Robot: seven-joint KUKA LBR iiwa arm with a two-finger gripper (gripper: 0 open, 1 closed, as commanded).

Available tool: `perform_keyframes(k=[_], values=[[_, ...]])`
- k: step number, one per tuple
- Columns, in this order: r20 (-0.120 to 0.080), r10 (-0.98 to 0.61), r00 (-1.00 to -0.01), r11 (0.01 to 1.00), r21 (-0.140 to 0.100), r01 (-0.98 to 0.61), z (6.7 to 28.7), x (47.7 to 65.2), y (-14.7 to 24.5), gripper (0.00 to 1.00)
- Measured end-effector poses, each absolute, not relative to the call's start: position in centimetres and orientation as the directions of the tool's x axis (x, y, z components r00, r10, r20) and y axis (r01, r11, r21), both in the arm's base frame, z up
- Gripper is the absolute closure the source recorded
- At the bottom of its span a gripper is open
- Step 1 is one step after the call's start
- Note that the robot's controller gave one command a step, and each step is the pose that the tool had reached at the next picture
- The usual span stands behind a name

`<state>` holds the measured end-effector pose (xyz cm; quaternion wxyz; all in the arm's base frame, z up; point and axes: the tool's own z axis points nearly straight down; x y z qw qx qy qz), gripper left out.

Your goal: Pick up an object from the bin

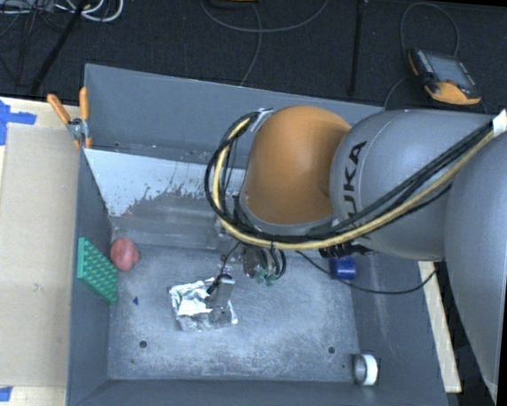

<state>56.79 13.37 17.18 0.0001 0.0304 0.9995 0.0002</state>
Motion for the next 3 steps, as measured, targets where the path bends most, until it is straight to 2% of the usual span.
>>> perform_keyframes(k=[1, 2, 3], values=[[0.008, -0.045, -0.999, 0.999, -0.001, -0.045, 6.7, 53.3, 12.6, 0.0], [0.0, -0.04, -0.999, 0.999, 0.0, -0.04, 7.1, 53.6, 12.5, 1.0], [-0.008, -0.01, -1.0, 1.0, 0.003, -0.01, 22.9, 53.3, 15.6, 1.0]])
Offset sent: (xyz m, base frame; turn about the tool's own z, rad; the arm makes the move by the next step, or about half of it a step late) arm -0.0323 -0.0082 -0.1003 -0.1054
